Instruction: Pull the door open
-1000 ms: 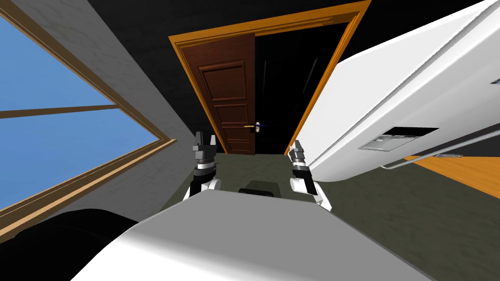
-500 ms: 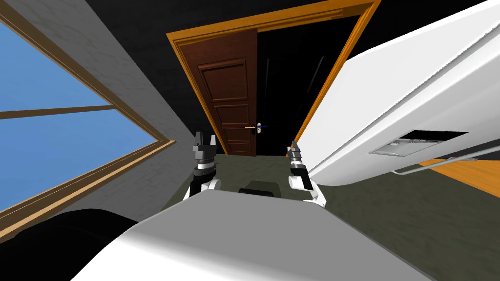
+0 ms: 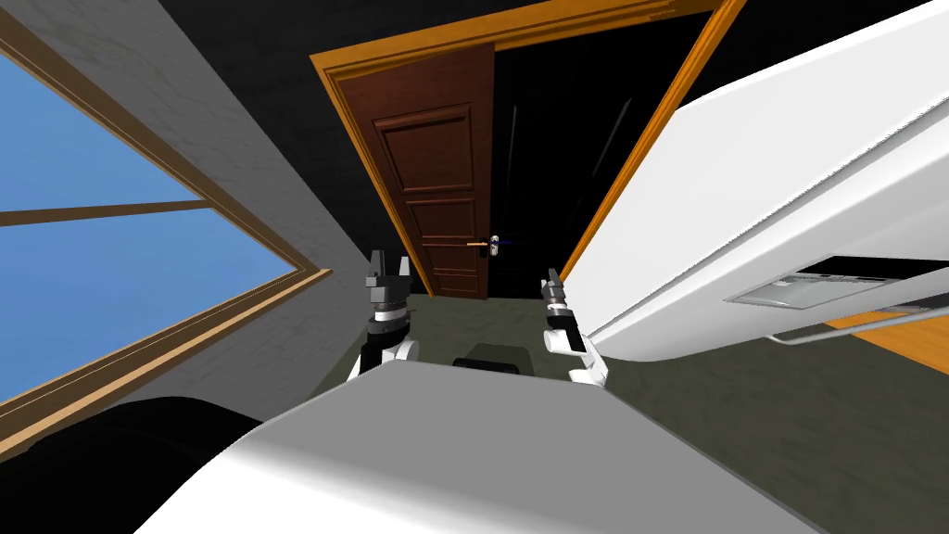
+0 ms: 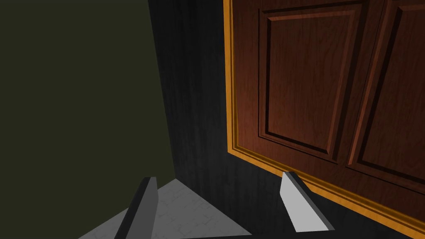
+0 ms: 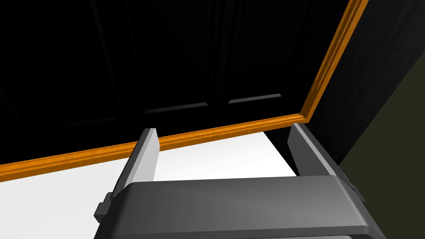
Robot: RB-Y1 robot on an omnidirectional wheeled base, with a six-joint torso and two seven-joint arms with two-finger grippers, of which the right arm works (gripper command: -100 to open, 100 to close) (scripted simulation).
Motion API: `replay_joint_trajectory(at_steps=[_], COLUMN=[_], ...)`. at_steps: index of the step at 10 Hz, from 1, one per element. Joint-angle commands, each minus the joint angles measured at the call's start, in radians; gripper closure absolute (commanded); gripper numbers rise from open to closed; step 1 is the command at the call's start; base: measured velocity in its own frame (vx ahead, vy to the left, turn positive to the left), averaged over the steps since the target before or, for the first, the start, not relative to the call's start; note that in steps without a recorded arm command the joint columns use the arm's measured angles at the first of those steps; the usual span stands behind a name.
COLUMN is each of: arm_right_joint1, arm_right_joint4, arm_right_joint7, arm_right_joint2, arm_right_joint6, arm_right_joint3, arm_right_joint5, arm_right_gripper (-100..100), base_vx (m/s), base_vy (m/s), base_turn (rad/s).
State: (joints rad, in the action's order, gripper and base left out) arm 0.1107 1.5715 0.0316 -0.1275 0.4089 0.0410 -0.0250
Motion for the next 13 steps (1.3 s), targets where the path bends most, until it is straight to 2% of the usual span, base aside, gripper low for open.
replay_joint_trajectory(at_steps=[1, 9, 10, 13], arm_right_joint1=[-0.029, -0.16, -0.16, -0.208], arm_right_joint4=[-0.05, -0.267, -0.267, -0.346], arm_right_joint7=[0.001, 0.004, 0.004, 0.004], arm_right_joint2=[-0.007, -0.03, -0.03, -0.038], arm_right_joint6=[0.004, 0.008, 0.008, 0.01], arm_right_joint3=[0.001, 0.002, 0.002, 0.002], arm_right_joint5=[-0.009, -0.049, -0.049, -0.064], arm_right_gripper=[-100, -100, -100, -100], base_vx=[0.102, 0.101, 0.074, 0.075], base_vy=[0.033, 0.036, 0.02, 0.029], base_turn=[0.02, 0.024, -0.03, 0.024])
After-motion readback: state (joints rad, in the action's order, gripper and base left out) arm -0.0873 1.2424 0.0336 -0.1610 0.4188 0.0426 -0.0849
